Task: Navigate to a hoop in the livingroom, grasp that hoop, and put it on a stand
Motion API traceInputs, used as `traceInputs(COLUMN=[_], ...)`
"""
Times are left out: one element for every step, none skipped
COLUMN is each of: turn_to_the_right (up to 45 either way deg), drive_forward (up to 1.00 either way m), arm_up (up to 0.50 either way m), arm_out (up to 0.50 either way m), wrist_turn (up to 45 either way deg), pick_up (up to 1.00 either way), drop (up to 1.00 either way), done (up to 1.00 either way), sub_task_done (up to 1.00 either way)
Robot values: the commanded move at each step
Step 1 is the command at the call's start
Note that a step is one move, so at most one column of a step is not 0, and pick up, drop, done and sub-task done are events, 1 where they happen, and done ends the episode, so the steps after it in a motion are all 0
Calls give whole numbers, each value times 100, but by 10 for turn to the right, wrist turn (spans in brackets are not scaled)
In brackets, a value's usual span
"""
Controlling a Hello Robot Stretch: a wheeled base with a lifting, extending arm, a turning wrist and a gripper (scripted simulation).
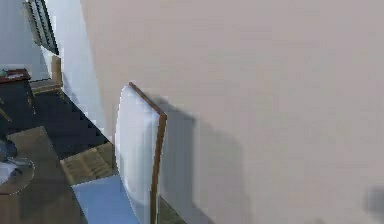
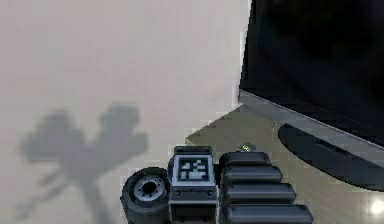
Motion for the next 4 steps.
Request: traceInputs(turn_to_the_right=[-420,450,300,0], drive_forward=[0,0,0,0], arm_up=[0,0,0,0], arm_out=[0,0,0,48], wrist_turn=[0,0,0,0], pick_up=[0,0,0,0], drop=[0,0,0,0], done=[0,0,0,0], sub_task_done=[0,0,0,0])
